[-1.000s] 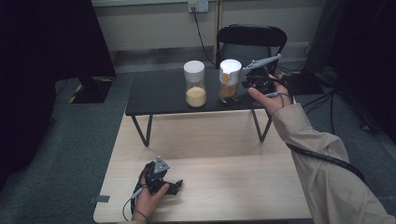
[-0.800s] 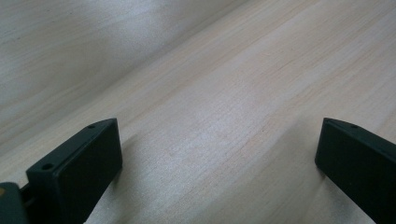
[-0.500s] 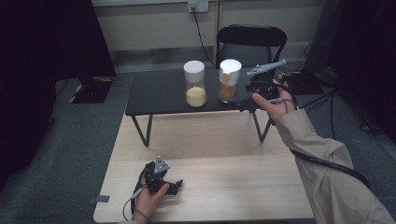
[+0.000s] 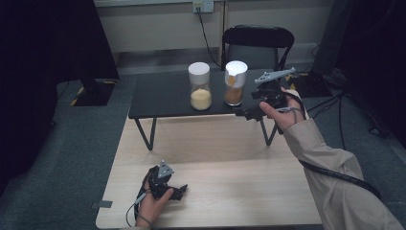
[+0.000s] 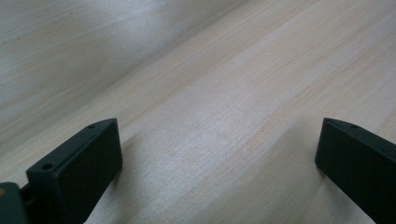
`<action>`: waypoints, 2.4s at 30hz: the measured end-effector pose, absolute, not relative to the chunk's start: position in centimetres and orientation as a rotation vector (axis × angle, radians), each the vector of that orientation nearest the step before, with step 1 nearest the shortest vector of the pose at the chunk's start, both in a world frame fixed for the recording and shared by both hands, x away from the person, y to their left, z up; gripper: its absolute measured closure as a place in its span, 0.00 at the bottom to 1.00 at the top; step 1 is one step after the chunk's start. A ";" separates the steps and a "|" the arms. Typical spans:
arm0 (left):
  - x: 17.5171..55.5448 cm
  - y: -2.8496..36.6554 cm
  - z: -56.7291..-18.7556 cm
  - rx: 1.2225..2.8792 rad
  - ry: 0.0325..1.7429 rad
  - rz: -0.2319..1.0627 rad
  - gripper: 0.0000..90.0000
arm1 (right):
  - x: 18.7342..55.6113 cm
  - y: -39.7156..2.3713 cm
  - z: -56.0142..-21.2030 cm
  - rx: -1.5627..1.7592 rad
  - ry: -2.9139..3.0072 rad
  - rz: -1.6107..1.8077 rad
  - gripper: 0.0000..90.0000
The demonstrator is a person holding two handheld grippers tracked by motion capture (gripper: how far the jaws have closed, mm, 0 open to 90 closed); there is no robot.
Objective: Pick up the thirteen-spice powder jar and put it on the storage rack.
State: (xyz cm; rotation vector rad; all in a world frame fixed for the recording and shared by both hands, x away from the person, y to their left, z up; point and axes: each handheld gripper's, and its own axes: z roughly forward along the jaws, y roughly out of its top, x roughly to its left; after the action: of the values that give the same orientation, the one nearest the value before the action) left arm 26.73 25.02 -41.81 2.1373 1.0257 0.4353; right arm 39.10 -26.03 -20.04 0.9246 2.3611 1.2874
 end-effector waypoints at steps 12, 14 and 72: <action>26.7 25.0 -41.8 2.137 1.026 0.435 0.00 | 38.2 -26.3 -21.2 0.895 2.376 1.324 0.02; 26.7 25.0 -41.8 2.137 1.026 0.435 0.00 | 38.0 -26.3 -21.3 0.888 2.379 1.324 0.01; 26.7 25.0 -41.8 2.141 1.023 0.436 0.00 | 35.7 -29.5 -32.0 0.874 2.438 1.426 0.01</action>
State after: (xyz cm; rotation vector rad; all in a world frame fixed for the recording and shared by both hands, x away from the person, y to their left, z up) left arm 26.74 25.02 -41.78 2.1408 1.0235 0.4361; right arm 35.71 -29.55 -31.97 0.8745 2.4383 1.4264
